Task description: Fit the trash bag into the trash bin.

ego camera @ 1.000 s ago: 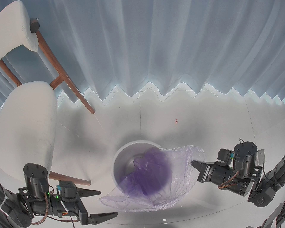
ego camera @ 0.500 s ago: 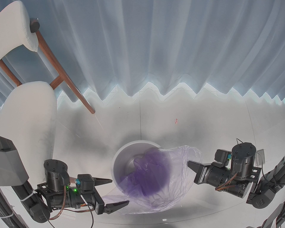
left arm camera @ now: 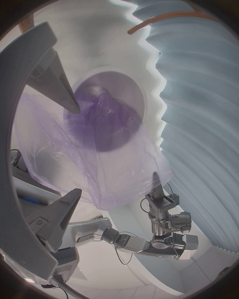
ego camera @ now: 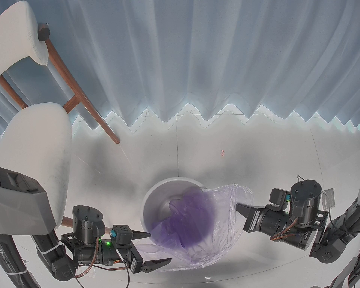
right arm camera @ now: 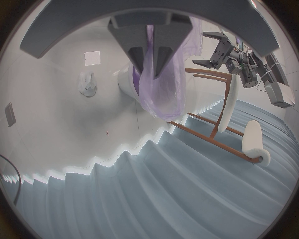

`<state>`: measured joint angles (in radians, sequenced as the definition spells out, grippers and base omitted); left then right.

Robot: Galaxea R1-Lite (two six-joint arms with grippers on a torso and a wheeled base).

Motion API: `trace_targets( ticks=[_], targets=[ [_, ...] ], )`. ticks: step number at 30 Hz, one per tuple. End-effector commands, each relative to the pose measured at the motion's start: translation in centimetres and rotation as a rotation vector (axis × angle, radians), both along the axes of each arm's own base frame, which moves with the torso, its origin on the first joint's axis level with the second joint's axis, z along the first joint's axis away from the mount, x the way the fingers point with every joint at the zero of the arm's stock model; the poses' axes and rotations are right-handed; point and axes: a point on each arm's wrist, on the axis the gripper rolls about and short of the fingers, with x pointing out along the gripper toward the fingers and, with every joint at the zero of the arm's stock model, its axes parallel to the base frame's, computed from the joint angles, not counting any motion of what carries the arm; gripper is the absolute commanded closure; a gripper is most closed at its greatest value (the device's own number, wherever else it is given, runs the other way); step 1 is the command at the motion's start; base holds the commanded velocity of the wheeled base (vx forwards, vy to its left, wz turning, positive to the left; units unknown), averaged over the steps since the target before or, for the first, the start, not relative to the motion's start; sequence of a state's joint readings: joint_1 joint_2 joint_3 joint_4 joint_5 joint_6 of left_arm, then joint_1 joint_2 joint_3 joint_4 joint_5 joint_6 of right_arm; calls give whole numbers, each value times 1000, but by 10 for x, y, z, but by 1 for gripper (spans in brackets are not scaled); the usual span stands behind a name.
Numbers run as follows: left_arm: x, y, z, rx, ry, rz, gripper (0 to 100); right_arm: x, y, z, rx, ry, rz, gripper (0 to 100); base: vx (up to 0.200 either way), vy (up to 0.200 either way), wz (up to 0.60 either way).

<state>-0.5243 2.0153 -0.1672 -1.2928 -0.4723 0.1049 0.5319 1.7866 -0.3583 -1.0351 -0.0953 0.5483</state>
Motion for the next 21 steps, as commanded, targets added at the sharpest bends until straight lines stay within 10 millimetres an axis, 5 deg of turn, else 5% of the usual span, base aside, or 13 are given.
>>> trace_targets(
  ticks=[1,13,14,21],
  targets=[
    [4,-5,-9,14,24,-8,0,0,0,-1,-1,3,0,100,0,0,0],
    [23,-17,-25,11,47,13,0,0,0,-1,-1,4,-2,100,0,0,0],
    [25,-17,-25,9,49,19,100,0,0,-1,0,3,-2,100,0,0,0],
    [36,-24,-16,-35,9,70,100,-1,-1,0,2,-1,-3,100,0,0,0]
  ],
)
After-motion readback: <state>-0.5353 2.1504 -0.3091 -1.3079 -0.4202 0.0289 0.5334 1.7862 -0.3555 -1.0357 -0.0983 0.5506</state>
